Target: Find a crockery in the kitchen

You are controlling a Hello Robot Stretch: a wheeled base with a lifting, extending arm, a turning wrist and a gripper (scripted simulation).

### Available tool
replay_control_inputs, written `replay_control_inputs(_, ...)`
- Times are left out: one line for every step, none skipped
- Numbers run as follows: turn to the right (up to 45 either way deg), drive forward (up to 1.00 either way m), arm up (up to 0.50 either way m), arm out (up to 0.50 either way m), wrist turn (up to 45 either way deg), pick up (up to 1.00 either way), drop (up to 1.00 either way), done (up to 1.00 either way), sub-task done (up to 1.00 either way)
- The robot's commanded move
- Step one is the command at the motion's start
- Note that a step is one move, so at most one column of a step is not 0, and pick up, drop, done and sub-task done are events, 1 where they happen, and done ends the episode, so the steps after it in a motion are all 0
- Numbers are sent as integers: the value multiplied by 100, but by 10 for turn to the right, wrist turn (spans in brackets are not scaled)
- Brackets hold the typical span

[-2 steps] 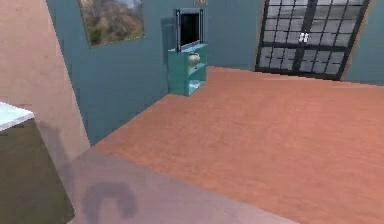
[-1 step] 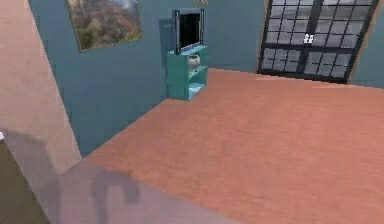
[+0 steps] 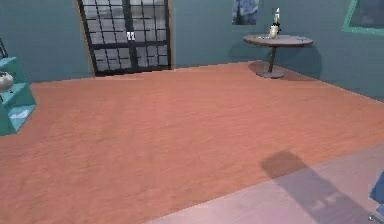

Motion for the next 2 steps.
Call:
replay_control_inputs(240, 0, 0, 0, 0, 0, 0, 0, 0)
replay_control_inputs(0, 100, 0, 0, 0, 0, 0, 0, 0)
